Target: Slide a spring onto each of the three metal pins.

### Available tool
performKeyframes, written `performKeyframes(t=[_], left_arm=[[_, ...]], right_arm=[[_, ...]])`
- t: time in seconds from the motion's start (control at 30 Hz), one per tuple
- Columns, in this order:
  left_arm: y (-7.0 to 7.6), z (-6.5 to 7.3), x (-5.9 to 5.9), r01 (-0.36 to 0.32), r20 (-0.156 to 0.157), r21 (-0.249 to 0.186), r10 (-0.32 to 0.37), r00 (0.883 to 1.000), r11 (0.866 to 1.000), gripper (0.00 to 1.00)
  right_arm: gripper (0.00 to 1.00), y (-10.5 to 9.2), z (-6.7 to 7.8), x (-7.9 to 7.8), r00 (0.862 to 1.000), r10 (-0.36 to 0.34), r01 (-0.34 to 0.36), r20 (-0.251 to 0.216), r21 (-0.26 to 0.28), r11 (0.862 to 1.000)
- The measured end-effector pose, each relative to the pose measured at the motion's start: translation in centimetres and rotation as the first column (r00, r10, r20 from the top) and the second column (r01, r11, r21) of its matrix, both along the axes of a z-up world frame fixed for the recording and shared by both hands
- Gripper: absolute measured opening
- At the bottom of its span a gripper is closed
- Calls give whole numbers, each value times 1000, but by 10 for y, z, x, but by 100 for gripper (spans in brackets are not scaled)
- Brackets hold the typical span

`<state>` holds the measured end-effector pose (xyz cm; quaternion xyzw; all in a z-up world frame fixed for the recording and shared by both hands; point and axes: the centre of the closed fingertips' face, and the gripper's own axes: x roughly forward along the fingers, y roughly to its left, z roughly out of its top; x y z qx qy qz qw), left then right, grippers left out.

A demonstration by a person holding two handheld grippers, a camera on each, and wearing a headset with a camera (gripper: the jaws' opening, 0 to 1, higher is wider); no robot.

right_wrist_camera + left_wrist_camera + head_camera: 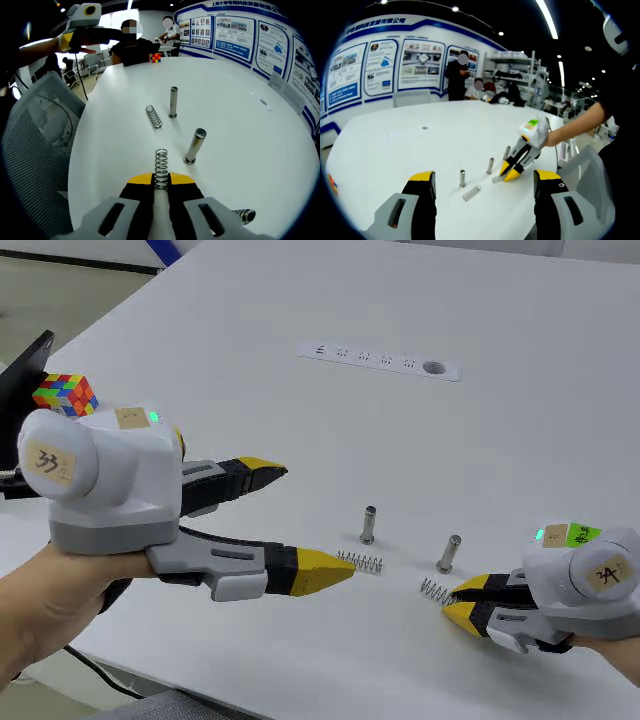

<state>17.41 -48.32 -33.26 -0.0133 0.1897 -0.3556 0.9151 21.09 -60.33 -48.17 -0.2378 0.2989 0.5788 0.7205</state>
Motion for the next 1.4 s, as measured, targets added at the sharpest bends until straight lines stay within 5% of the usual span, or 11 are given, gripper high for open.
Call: performKeyframes(t=[0.17,0.33,0.6,0.87,1.03,1.2,1.4], left_arm=[[-6,-2,-2,3,-2,-3,-3,1000,1000,80],[-27,-5,-5,48,-5,-19,-49,999,999,78],[-49,6,3,149,46,35,-151,988,988,67],[-59,11,10,213,79,107,-222,972,971,60],[-70,12,5,256,92,104,-265,960,961,50],[-83,4,-6,336,74,151,-350,934,930,49],[-93,2,-9,360,76,146,-373,925,921,37]], right_arm=[[11,4,20,-3,999,35,-35,16,26,999],[11,7,44,-3,993,95,-97,75,26,995],[11,15,95,-11,966,211,-219,152,39,975],[11,17,126,-17,947,269,-282,178,55,958],[11,20,134,-29,933,313,-326,176,53,944],[11,25,139,-43,928,340,-355,155,77,932],[11,31,142,-53,920,363,-378,148,89,922]])
